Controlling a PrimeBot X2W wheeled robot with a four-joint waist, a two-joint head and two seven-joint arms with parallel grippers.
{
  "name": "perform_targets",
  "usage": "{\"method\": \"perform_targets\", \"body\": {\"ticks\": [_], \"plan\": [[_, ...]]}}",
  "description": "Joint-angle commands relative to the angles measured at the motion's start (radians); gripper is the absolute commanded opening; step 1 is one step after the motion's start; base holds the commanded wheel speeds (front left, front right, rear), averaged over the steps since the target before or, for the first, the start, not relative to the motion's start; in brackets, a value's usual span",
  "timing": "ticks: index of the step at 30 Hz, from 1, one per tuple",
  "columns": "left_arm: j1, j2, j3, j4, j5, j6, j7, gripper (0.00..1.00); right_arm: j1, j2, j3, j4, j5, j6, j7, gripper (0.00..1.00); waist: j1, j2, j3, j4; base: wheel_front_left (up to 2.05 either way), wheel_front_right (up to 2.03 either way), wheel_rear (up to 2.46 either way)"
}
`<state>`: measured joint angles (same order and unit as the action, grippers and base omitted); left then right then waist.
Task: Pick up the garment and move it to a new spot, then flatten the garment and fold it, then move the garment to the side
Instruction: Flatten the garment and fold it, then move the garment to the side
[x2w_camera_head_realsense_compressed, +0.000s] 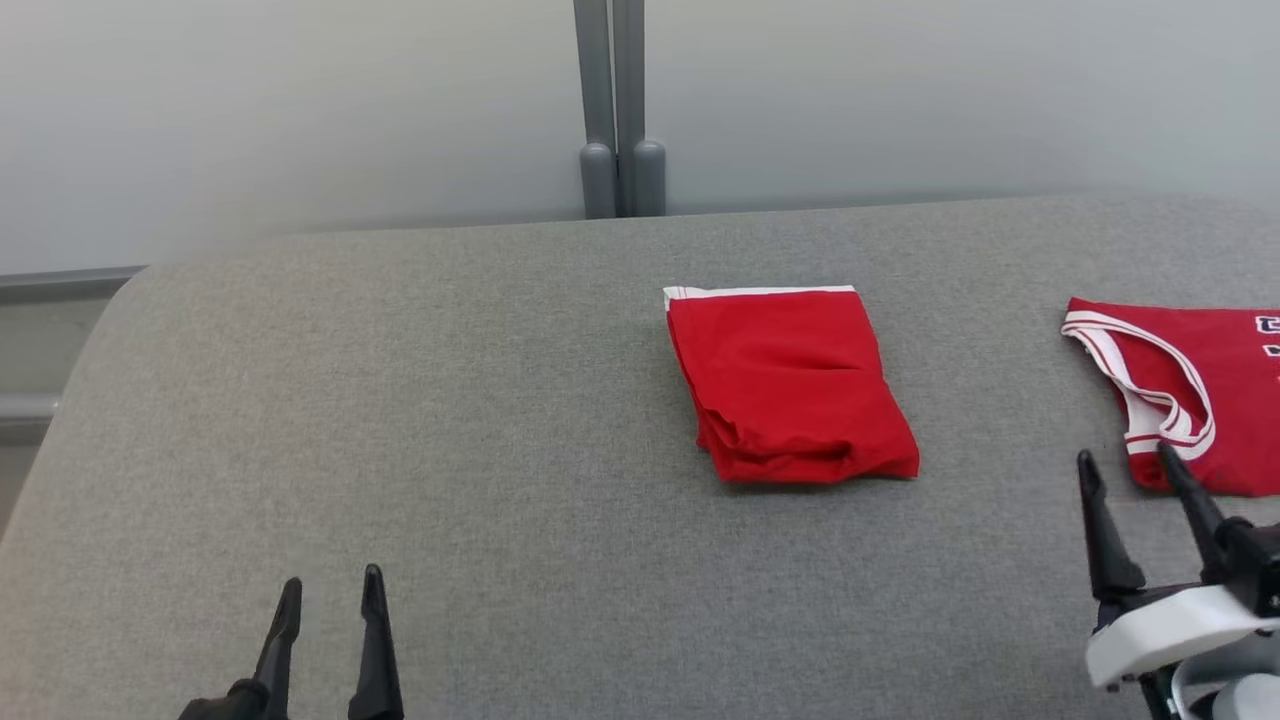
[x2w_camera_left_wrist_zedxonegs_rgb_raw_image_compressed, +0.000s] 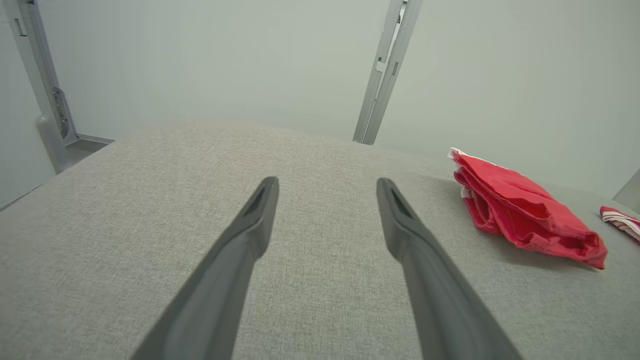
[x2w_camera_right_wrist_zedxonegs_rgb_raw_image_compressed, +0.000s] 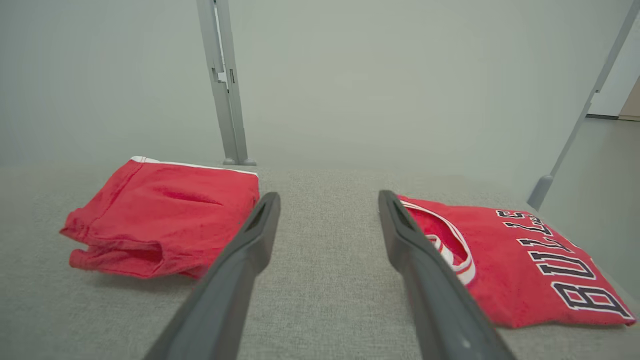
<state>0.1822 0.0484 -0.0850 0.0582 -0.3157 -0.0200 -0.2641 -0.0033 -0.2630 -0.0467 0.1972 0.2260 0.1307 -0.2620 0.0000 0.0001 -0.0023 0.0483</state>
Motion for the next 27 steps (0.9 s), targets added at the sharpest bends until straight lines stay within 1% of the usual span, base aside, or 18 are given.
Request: {"method": "perform_targets", "body": {"ticks": [1, 5, 11, 15, 18, 22, 24, 26, 27], "plan": [[0.024, 0.004, 0.016, -0.001, 0.010, -0.009, 0.000, 1.00, 0.020, 0.009, 0.005, -0.015, -0.016, 0.000, -0.003, 1.00, 0.0000, -0.0001, -0.022, -0.028, 0.00, 0.00, 0.00], [0.052, 0.004, 0.033, -0.001, 0.034, -0.024, 0.000, 1.00, 0.059, 0.037, -0.011, -0.027, -0.026, 0.000, -0.003, 1.00, 0.0000, -0.0001, -0.030, -0.033, 0.00, 0.00, 0.00], [0.061, 0.004, 0.038, 0.005, 0.048, -0.039, 0.000, 1.00, 0.085, 0.060, -0.029, -0.044, -0.038, 0.000, -0.003, 1.00, 0.0000, -0.0001, -0.037, -0.031, 0.00, 0.00, 0.00], [0.062, 0.004, 0.037, 0.007, 0.046, -0.045, 0.000, 1.00, 0.090, 0.067, -0.024, -0.046, -0.044, 0.000, -0.004, 1.00, 0.0000, -0.0001, -0.040, -0.033, 0.00, 0.00, 0.00], [0.062, 0.004, 0.038, 0.009, 0.046, -0.044, 0.000, 1.00, 0.082, 0.060, 0.000, -0.041, -0.035, 0.000, -0.004, 1.00, 0.0000, -0.0001, -0.037, -0.035, 0.00, 0.00, 0.00], [0.045, 0.004, 0.032, 0.005, 0.043, -0.046, 0.000, 1.00, 0.009, 0.045, 0.051, -0.016, 0.016, 0.000, -0.003, 1.00, 0.0000, -0.0001, -0.015, -0.036, 0.00, 0.00, 0.00], [0.030, 0.004, 0.020, 0.009, 0.042, -0.049, 0.000, 1.00, -0.046, 0.032, 0.086, 0.033, 0.065, 0.000, -0.001, 1.00, 0.0000, -0.0001, 0.004, -0.030, 0.00, 0.00, 0.00], [0.012, 0.004, 0.004, 0.010, 0.034, -0.049, 0.000, 1.00, -0.125, 0.029, 0.123, 0.088, 0.141, 0.000, 0.067, 1.00, 0.0000, -0.0001, 0.034, -0.017, 0.00, 0.00, 0.00], [-0.009, 0.004, -0.007, 0.006, 0.032, -0.049, 0.000, 1.00, -0.181, 0.025, 0.140, 0.111, 0.191, 0.000, 0.132, 1.00, 0.0000, -0.0001, 0.063, -0.006, 0.00, 0.00, 0.00]]}}
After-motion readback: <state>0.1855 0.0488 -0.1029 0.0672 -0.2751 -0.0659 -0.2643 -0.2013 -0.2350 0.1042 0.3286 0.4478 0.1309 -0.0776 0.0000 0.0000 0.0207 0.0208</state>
